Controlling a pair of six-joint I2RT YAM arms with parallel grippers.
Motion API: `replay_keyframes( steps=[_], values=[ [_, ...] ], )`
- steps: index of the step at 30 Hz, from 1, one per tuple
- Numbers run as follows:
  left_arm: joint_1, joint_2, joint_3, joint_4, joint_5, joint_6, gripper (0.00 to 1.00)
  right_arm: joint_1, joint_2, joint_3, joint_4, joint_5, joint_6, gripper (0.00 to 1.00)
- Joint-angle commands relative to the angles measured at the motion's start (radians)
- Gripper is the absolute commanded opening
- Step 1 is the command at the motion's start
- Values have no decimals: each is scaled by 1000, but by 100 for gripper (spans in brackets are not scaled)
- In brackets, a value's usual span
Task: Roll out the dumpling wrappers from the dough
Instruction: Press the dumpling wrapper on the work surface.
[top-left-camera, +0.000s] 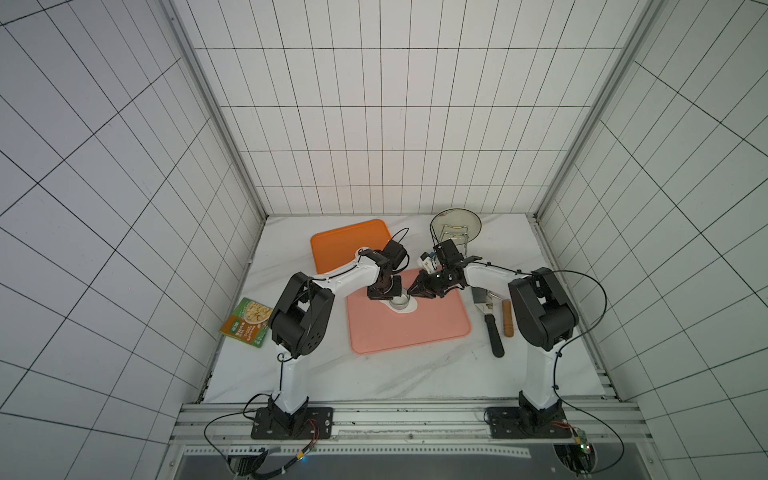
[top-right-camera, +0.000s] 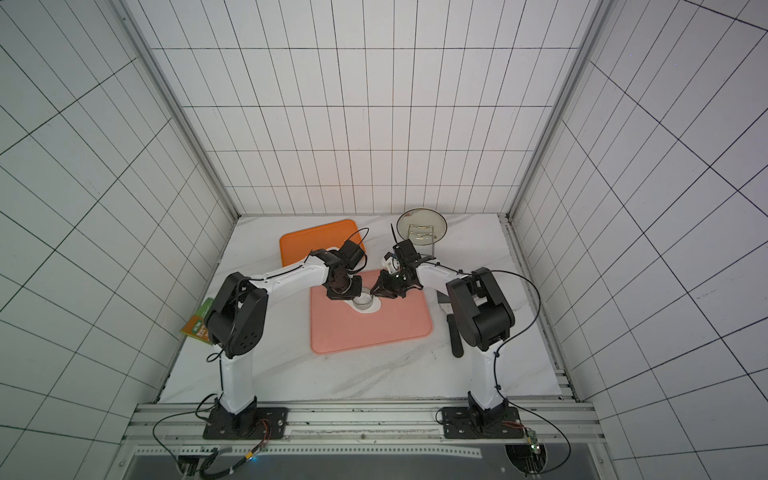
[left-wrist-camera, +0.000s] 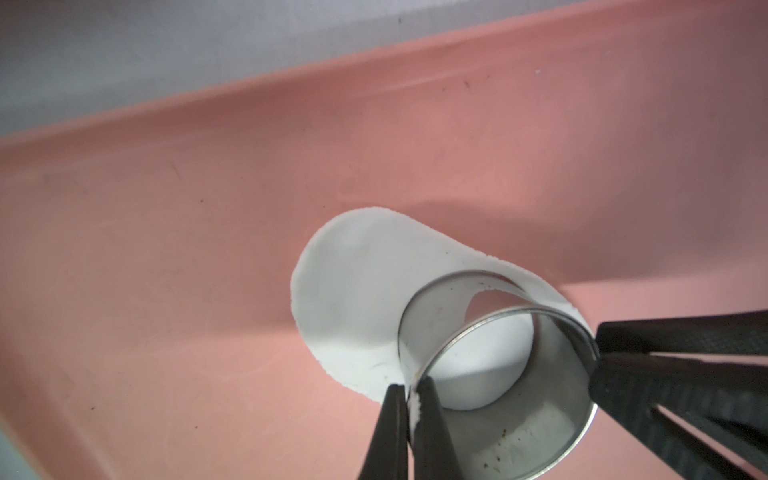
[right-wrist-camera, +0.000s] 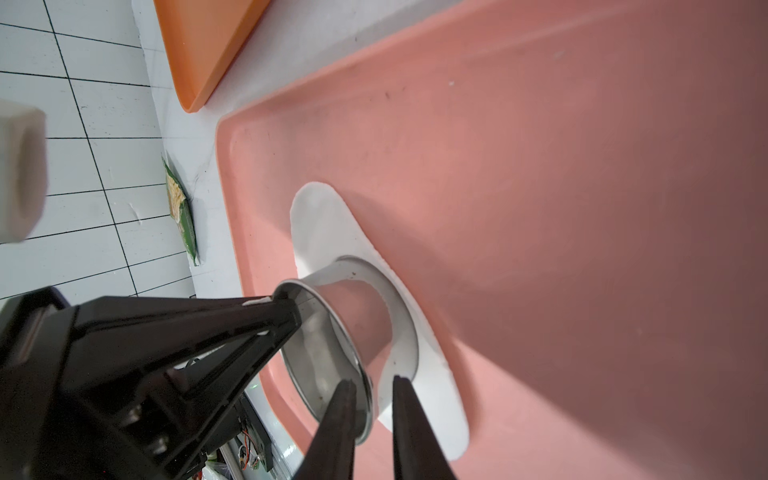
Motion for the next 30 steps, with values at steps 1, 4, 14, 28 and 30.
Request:
replay_keyframes(
  steps=[1, 4, 14, 28, 30],
  values=[
    [-13, 20, 34, -37, -12, 10, 0, -4, -67, 27, -27, 18, -13, 22],
    [-14, 22, 44, -43, -11, 12, 0, -9, -97, -4, -22, 18, -16, 25],
    [-14, 27, 22, -36, -19, 10, 0, -29, -142, -171, 46, 5, 2, 32],
    [-10, 12, -60, 8, -14, -8, 0, -26, -99, -267, 134, -15, 45, 33],
    [-10, 11, -60, 8, -14, -7, 0, -26, -89, -280, 151, -16, 53, 34]
  ],
)
